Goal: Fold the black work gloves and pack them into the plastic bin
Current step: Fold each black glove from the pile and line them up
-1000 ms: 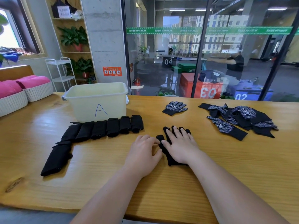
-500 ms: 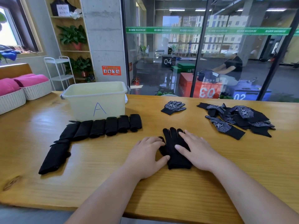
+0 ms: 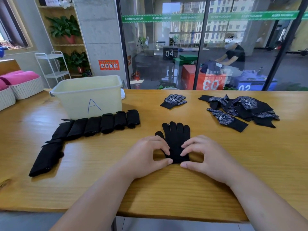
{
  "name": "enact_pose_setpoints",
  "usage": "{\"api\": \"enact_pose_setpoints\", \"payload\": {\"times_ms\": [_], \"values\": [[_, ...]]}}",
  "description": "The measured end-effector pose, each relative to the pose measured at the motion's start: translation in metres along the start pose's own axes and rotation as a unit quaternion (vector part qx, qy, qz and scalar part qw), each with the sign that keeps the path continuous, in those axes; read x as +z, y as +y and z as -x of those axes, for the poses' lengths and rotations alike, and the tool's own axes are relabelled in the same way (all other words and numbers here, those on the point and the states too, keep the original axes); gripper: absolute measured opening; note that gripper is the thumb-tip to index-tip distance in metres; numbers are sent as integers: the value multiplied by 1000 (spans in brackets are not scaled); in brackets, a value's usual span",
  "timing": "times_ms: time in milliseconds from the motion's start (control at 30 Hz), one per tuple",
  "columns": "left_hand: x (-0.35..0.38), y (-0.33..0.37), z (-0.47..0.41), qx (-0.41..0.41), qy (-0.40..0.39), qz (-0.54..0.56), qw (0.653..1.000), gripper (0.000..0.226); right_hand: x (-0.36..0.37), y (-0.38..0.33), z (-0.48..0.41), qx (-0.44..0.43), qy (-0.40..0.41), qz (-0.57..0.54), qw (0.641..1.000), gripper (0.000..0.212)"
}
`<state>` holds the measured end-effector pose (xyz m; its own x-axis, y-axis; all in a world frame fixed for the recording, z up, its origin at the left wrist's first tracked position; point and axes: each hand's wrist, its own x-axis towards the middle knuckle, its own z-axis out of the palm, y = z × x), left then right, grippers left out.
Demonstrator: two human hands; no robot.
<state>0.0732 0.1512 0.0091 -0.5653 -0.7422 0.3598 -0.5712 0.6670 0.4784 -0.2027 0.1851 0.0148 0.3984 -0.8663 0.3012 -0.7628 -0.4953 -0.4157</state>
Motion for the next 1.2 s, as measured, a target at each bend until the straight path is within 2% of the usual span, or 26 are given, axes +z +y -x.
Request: {"api": "enact_pose_setpoints", "payload": {"times_ms": [133, 267, 367, 467, 600, 633, 733, 800, 900, 1033, 1133, 1200], "values": [[0, 2, 2, 4, 8, -1, 1000, 22, 4, 0, 0, -16, 24, 66, 997, 24], [0, 4, 3, 6, 6, -16, 1000, 37, 8, -3, -1, -25, 42, 102, 994, 27], [4, 4, 0, 10, 21, -57, 998, 37, 9, -4, 0, -13, 61, 63, 996, 21], [8, 3, -2, 15, 56, -76, 995, 17, 7, -5, 1, -10, 74, 14, 997, 14], [8, 6, -3, -1, 74, -49, 996, 8, 6, -4, 2, 19, 57, 10, 998, 34], [8, 7, -2, -10, 76, -39, 996, 7, 7, -3, 1, 26, 64, 14, 998, 33], [8, 7, 0, -56, 79, -1, 995, 8, 10, 0, -1, 80, 114, -37, 990, 16], [8, 6, -1, -76, 79, 30, 994, 10, 13, 0, -3, 108, 120, -89, 983, 11], [6, 6, -3, -115, 66, 64, 989, 21, 13, -3, -5, 123, 94, -139, 978, 26], [7, 10, -7, -136, 64, 66, 986, 32, 15, -4, -7, 144, 104, -112, 978, 50], [11, 14, -10, -114, 71, 40, 990, 31, 17, -4, -7, 140, 131, -63, 979, 49], [14, 13, -10, -85, 72, -4, 994, 26, 16, -4, -6, 125, 140, -30, 982, 39]]}}
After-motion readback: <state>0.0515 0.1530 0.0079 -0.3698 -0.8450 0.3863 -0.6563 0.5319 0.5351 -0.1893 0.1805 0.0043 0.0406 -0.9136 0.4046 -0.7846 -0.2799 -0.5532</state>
